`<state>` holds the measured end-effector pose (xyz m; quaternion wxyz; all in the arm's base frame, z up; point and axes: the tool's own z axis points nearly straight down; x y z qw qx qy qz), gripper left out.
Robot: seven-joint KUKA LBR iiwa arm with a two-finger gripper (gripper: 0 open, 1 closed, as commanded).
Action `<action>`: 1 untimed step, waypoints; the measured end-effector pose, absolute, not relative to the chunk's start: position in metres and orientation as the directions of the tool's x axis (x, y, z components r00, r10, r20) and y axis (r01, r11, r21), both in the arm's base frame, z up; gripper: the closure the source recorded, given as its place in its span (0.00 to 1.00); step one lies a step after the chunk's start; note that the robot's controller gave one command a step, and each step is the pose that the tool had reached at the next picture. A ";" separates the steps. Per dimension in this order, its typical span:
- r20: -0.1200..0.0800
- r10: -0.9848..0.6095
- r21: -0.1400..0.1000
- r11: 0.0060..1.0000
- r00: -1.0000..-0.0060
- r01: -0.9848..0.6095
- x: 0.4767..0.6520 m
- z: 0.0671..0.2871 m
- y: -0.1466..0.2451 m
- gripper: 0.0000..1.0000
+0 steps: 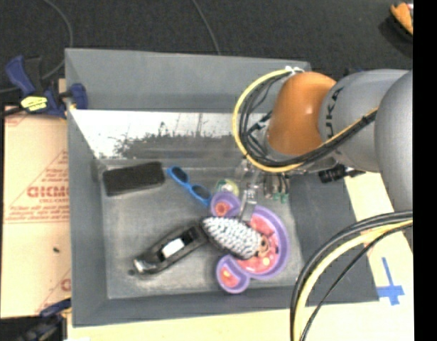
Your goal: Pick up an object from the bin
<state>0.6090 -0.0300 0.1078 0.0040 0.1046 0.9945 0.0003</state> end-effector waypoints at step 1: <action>-0.026 -0.050 -0.007 0.999 -0.998 -0.050 0.593 0.073 -0.005 0.00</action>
Offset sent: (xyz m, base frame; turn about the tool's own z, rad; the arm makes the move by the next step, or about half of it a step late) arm -0.0002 0.0190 -0.0378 0.1481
